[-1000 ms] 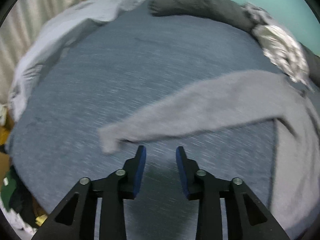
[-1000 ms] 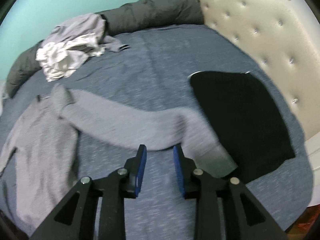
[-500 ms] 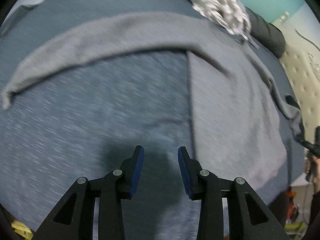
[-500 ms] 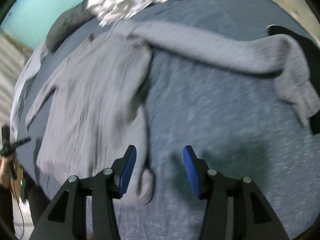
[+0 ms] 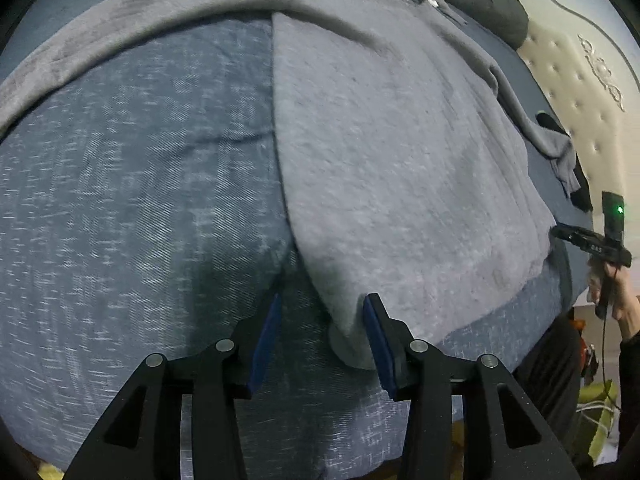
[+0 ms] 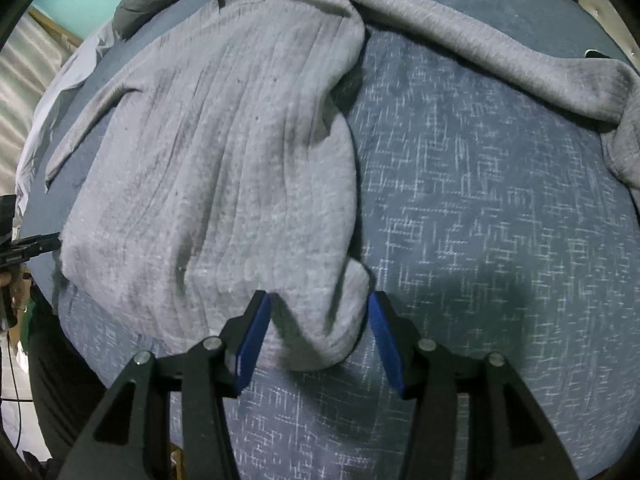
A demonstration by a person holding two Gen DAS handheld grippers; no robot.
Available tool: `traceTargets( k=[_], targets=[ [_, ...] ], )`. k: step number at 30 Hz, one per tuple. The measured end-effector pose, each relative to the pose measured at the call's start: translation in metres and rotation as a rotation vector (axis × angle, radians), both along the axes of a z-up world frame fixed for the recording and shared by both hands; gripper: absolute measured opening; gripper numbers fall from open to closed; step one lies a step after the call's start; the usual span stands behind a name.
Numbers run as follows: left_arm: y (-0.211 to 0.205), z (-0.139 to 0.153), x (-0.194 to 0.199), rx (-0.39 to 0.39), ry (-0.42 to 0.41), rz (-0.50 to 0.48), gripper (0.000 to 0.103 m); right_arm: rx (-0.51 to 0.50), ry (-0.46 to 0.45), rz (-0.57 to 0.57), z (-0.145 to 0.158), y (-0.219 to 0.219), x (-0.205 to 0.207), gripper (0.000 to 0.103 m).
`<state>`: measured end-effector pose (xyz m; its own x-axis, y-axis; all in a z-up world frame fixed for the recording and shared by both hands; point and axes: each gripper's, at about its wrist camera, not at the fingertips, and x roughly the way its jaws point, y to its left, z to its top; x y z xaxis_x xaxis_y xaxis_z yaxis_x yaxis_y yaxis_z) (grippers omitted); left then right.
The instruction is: Fold clothes
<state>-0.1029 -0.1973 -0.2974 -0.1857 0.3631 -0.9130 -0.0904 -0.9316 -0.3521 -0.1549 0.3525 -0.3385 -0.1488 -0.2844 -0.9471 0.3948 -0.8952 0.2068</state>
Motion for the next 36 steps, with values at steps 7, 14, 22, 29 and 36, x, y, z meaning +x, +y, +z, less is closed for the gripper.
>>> traceTargets(
  k=[7,14,22,29,36],
  targets=[
    [0.016,-0.005,0.01,-0.011,0.012,-0.039,0.042,0.021,0.018,0.044,-0.003,-0.008,0.007,0.023],
    [0.022,0.016,0.014,-0.024,0.069,-0.073,0.006,-0.009,0.061,0.062,0.024,-0.004,0.012,0.005],
    [0.003,0.08,0.017,0.014,0.148,-0.042,0.005,-0.147,0.107,0.052,0.096,0.021,0.018,0.005],
    [0.002,0.107,0.003,0.029,0.148,-0.025,0.005,-0.224,0.081,0.029,0.122,0.029,0.027,0.005],
    [0.005,0.07,-0.019,-0.001,0.064,0.015,0.005,-0.135,0.033,-0.025,0.067,0.016,0.011,0.005]
  ],
)
